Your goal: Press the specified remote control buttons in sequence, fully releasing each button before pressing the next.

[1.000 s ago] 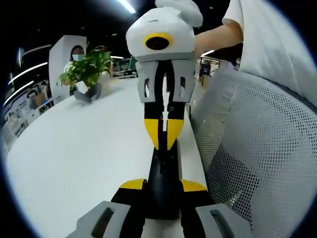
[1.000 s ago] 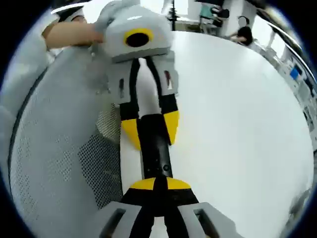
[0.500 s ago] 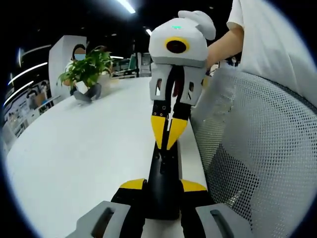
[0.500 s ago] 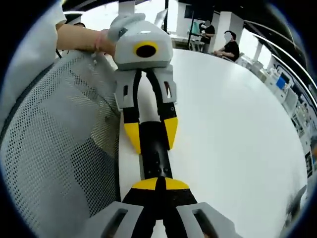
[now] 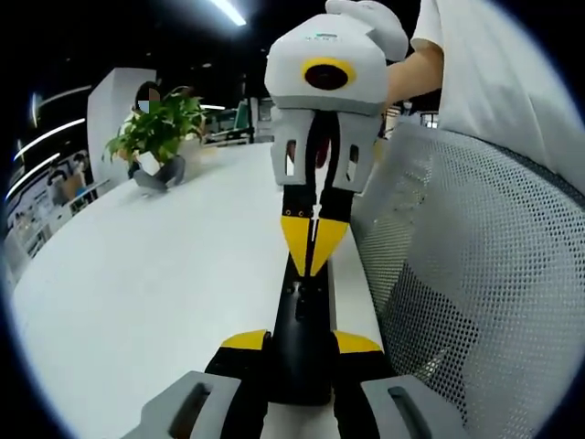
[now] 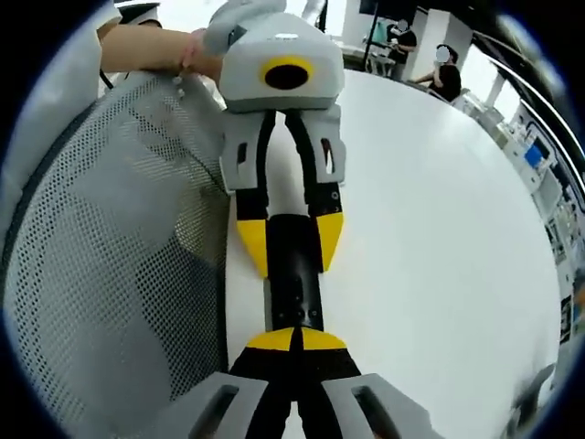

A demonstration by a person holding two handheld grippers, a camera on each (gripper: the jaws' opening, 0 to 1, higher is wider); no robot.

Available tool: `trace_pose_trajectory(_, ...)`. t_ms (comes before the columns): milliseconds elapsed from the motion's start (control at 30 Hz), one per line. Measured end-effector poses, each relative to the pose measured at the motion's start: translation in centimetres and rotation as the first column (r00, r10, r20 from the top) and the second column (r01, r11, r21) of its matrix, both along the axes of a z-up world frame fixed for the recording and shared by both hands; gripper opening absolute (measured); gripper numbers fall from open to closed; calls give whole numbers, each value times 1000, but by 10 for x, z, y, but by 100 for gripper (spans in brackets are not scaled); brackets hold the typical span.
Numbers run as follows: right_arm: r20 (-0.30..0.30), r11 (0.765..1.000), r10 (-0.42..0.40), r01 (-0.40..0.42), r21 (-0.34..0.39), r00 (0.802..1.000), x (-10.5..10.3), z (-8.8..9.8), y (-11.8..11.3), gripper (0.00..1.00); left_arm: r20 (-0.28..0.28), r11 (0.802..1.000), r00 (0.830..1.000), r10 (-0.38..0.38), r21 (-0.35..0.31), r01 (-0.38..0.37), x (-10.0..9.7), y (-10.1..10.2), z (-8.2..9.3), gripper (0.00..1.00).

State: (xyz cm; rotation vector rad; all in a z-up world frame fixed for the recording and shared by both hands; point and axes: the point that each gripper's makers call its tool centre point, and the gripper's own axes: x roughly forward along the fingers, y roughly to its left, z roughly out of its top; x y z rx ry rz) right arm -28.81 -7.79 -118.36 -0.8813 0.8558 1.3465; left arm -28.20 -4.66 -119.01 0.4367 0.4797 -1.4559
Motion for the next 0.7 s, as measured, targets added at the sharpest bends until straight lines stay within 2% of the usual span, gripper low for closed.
trace_pose_trajectory(133,6,1000,-4,4,-4,1000,1,-1,0,0,-2,1000,1000,-1,-4,1,0,0,0,25)
trace_pose_trajectory(267,2,998,-58,58,34,998,1,-1,-1,0,-8,1000,1000,4,-5,-4,0,0,0,25)
trace_pose_trajectory(367,-35,983,-118,121,140,992,2,1,0,0,-7,1000,1000,3,-4,-3,0,0,0,25)
trace_pose_trajectory(467,-82,964,-116,131,230,990,1,4,-2,0,-7,1000,1000,2,-4,-2,-1,0,0,25)
trace_pose_trajectory(533,-155,950,-183,215,224,971,1,3,-4,0,-7,1000,1000,3,-4,-3,-1,0,0,25)
trace_pose_trajectory(567,-161,953,-188,219,208,969,1,3,-6,0,-8,1000,1000,4,-5,-4,-1,0,1,25)
trace_pose_trajectory(600,-143,960,-176,202,194,974,2,2,-8,0,-8,1000,1000,5,-5,-5,-1,0,0,25)
trace_pose_trajectory(633,-102,976,-128,144,164,986,2,2,-13,0,-8,1000,1000,7,-5,-7,-1,0,0,25)
trace_pose_trajectory(700,-76,982,-99,110,152,992,0,3,-14,0,-9,1000,1000,8,-6,-8,-1,0,1,25)
